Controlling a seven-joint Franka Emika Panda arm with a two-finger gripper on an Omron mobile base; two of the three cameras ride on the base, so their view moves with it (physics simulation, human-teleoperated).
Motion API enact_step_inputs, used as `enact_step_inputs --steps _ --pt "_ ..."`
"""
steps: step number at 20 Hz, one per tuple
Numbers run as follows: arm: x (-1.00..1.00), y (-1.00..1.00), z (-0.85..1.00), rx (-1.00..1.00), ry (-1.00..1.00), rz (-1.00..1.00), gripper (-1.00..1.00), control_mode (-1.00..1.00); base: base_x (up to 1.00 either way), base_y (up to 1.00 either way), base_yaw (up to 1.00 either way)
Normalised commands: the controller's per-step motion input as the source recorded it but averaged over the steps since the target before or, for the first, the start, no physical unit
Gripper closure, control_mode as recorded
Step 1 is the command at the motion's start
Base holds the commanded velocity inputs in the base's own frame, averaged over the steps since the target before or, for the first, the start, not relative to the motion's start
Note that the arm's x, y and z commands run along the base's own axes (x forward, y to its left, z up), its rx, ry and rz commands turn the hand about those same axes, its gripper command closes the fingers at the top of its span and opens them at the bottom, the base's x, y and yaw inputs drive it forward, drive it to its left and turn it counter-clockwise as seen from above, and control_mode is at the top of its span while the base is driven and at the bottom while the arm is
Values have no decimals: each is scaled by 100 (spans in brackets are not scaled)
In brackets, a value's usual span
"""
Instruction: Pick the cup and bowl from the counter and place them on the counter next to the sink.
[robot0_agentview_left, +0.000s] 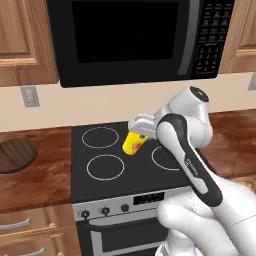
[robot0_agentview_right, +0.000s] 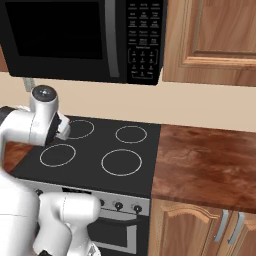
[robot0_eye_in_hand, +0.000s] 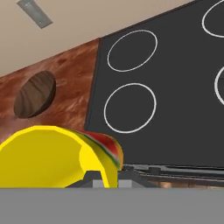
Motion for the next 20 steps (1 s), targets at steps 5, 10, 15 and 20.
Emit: enact_step_inputs --steps 5,10,15,20 --pt "-47 -69 24 -5 0 -1 100 -100 0 0 0" --pt "-53 -70 8 -5 0 -5 100 -100 0 0 0" --pt "-49 -56 5 -9 0 -13 100 -100 0 0 0" --pt "-19 -48 6 -10 9 -13 100 -100 0 0 0"
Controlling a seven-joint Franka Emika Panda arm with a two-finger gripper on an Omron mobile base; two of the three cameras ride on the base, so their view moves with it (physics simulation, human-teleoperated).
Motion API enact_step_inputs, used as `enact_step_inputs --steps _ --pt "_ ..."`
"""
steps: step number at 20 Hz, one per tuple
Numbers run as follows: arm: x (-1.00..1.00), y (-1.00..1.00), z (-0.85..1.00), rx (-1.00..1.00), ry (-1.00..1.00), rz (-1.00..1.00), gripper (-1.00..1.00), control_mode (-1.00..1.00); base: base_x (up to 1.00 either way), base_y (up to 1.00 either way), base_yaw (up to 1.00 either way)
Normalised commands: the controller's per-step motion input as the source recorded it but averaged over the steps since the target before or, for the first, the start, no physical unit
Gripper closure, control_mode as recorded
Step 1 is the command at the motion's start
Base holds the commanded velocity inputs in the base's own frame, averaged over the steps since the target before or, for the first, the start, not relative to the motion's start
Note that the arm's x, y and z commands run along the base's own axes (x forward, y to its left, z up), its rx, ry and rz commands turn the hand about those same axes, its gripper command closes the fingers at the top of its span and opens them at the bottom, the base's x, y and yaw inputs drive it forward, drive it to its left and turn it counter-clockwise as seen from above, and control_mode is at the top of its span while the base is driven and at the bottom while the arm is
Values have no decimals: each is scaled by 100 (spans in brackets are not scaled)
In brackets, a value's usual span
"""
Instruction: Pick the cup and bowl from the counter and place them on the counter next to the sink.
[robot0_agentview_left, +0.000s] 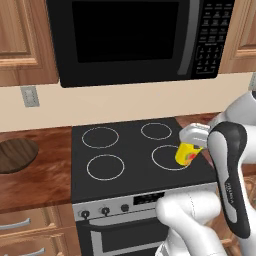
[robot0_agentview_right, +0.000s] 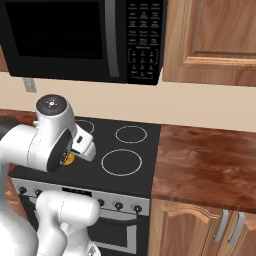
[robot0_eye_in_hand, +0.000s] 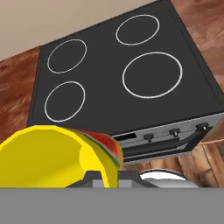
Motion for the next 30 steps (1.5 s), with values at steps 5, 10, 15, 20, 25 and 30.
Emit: enact_step_inputs --steps 5,10,15,20,25,30 --pt "0 -46 1 -8 16 -9 100 -100 0 0 0" --pt "0 -6 0 0 2 -2 100 -100 0 0 0" --pt "0 0 0 0 0 0 100 -100 0 0 0" --pt "0 0 0 0 0 0 100 -100 0 0 0" --pt "0 0 0 0 0 0 100 100 -2 0 0" --pt "0 0 0 0 0 0 100 100 -96 0 -11"
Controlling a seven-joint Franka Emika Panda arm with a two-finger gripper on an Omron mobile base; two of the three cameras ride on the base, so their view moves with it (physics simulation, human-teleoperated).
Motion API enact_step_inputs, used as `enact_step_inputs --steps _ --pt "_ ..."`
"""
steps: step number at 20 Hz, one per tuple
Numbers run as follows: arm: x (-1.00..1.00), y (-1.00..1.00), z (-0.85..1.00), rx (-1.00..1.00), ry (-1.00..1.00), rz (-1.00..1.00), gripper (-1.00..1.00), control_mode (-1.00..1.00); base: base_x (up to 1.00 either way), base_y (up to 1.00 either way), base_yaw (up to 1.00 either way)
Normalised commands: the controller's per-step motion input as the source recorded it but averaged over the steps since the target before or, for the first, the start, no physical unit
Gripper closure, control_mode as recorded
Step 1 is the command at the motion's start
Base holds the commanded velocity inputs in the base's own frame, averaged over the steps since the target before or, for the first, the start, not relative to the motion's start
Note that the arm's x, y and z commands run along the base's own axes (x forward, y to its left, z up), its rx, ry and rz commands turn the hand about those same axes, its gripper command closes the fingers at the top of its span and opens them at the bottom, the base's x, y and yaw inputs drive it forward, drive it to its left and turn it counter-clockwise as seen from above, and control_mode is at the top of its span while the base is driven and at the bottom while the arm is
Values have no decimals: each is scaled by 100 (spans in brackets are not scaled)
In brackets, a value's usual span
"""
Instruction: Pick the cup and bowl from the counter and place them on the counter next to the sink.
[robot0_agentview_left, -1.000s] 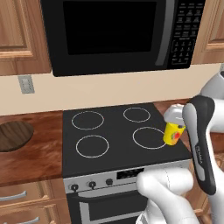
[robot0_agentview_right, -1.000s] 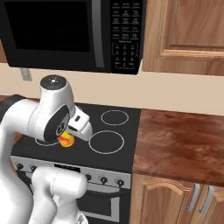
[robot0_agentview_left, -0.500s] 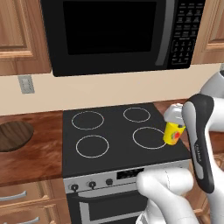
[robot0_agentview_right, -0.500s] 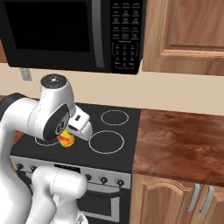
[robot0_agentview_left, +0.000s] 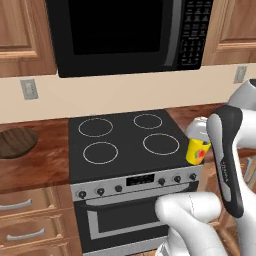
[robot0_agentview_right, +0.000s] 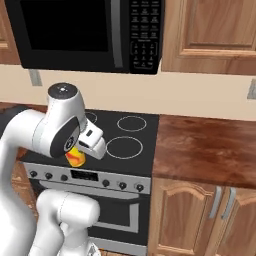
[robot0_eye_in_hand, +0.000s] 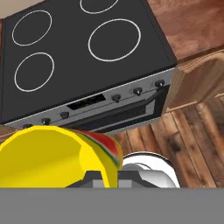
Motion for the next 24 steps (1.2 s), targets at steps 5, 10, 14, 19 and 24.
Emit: enact_step_inputs --steps 5,10,14,19,24 --pt "0 0 0 0 0 0 100 100 -35 -6 -6" --pt "0 0 0 0 0 0 100 100 1 8 37" --pt "0 0 0 0 0 0 100 100 -6 0 77" --pt "0 0 0 0 0 0 100 100 -22 0 78" --pt "0 0 0 0 0 0 100 100 -23 8 65"
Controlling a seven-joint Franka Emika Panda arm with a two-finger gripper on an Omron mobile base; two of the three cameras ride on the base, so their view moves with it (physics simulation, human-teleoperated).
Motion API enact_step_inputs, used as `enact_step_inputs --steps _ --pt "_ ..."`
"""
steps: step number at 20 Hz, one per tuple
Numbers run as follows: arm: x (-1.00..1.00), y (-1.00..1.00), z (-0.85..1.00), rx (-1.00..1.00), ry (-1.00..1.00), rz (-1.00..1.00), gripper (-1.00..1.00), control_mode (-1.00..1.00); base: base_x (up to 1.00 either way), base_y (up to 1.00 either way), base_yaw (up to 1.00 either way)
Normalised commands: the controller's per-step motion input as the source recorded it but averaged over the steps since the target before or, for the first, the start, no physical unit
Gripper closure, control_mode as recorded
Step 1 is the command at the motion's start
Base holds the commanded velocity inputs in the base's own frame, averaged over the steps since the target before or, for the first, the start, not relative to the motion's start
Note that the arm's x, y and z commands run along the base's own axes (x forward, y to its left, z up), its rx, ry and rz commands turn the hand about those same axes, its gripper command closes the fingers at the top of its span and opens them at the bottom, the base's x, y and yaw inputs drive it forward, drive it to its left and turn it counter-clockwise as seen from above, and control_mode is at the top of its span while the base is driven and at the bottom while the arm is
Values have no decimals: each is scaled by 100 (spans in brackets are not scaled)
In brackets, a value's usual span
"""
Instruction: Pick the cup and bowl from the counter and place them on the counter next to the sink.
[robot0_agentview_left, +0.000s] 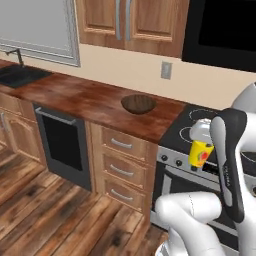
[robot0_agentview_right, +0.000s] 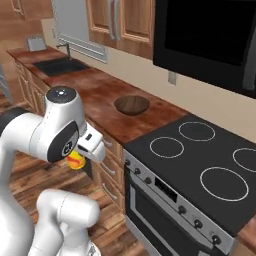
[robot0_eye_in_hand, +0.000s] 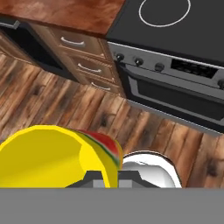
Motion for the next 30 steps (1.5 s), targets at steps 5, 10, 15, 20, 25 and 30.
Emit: enact_step_inputs --steps 5,10,15,20,25,30 --pt "0 0 0 0 0 0 100 100 38 84 0" --pt "0 0 0 0 0 0 100 100 78 100 -26" --pt "0 0 0 0 0 0 100 100 81 100 -37" --pt "0 0 0 0 0 0 100 100 67 100 -34" --pt "0 0 0 0 0 0 100 100 52 100 -29" --pt "0 0 0 0 0 0 100 100 41 100 -25"
